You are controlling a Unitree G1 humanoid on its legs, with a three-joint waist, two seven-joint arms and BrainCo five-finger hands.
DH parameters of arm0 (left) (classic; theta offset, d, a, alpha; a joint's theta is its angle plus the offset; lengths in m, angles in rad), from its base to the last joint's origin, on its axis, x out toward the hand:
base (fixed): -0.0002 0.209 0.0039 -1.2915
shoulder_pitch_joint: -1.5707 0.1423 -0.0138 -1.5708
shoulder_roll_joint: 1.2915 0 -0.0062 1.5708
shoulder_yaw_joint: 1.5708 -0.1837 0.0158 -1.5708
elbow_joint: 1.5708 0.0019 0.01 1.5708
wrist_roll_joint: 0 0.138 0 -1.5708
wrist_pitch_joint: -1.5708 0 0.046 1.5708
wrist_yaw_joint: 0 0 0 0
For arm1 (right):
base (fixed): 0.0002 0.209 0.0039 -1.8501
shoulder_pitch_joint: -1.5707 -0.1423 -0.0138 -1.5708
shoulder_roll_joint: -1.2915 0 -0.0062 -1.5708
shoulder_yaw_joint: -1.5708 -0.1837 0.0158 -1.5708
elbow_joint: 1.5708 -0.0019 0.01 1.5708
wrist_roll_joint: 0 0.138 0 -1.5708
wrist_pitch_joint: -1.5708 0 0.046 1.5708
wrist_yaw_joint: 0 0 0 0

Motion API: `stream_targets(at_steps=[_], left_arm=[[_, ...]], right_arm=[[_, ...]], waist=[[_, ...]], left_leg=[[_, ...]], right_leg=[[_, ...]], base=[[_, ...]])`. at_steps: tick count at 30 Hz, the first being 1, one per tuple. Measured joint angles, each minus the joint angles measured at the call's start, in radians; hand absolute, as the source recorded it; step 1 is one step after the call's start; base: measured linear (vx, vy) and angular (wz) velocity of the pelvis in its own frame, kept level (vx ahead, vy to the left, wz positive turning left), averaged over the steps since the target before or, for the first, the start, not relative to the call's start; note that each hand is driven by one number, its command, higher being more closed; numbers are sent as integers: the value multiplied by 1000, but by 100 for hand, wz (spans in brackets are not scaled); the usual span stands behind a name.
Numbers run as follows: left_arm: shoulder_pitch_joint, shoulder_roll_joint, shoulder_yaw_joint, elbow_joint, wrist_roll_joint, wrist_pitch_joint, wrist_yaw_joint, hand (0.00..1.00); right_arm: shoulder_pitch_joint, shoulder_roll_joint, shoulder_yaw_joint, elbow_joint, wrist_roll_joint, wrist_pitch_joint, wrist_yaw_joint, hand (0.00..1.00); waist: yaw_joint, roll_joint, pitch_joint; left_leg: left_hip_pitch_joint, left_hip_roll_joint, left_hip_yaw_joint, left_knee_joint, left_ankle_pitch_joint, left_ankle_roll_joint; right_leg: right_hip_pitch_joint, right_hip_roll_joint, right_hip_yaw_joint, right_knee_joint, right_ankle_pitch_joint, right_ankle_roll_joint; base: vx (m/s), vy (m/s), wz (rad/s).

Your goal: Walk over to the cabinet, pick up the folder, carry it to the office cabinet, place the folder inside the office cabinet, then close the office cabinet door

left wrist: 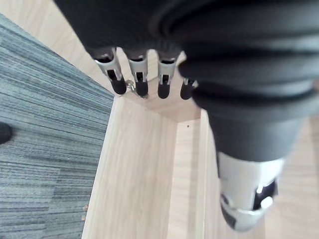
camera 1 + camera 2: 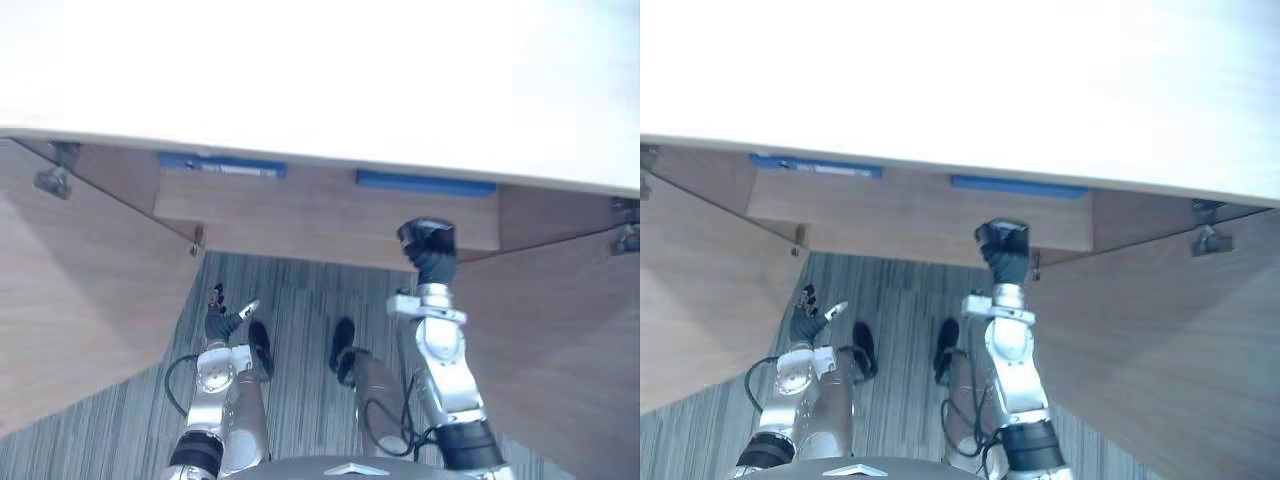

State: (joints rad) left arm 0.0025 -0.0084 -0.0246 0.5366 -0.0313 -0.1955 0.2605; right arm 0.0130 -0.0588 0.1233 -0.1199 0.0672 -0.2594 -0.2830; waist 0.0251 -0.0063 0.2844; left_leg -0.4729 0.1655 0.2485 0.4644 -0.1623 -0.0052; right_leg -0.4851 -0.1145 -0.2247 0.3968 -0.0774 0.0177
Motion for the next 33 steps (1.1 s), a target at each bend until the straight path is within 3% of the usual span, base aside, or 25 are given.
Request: stream_targets(at_steps=[4, 6, 12, 13, 21, 27, 33], left_arm=[[2, 22, -37, 131, 37, 0, -29, 0], [2, 34, -38, 193, 48, 0, -35, 0], [29, 60, -32, 281, 77, 1, -35, 0], [36, 61, -21, 301, 80, 1, -35, 0], [81, 63, 21, 410, 115, 38, -35, 0], [91, 67, 31, 438, 125, 53, -36, 0], [92, 66, 52, 465, 134, 68, -48, 0]], right_arm=[[-2, 10, 36, 277, -61, 5, 53, 100], [-15, 10, 40, 423, -151, 20, 61, 100], [-23, 9, 28, 724, -306, 69, 58, 100], [-23, 11, 16, 771, -316, 77, 57, 0], [-1, 9, -110, 1003, -327, 138, 52, 0], [45, 11, -185, 1048, -281, 176, 52, 0], [53, 14, -246, 1077, -230, 176, 49, 0]], waist=[[-14, 4, -47], [-18, 4, -49], [-24, 2, -111], [-24, 1, -122], [-29, -22, -178], [-32, -28, -198], [-35, -29, -209]], left_leg=[[103, -25, 9, -133, 50, -6], [174, -42, 27, -201, 74, -2], [310, -85, 39, -313, 106, 0], [334, -92, 46, -328, 109, 1], [464, -150, 8, -478, 146, -19], [552, -172, -3, -549, 168, -18], [580, -185, 0, -549, 159, -4]], right_leg=[[125, 29, 10, -192, 90, 13], [208, 37, 22, -305, 144, 19], [343, 32, 43, -434, 203, 37], [363, 30, 51, -448, 210, 38], [425, 4, 87, -483, 211, 50], [476, 0, 102, -484, 203, 62], [501, -8, 112, -482, 197, 75]], base=[[117, 5, -7], [79, 29, -17], [38, 28, -7], [-3, 41, -14], [-51, 42, -11], [3, 37, -6], [17, 17, -3]])
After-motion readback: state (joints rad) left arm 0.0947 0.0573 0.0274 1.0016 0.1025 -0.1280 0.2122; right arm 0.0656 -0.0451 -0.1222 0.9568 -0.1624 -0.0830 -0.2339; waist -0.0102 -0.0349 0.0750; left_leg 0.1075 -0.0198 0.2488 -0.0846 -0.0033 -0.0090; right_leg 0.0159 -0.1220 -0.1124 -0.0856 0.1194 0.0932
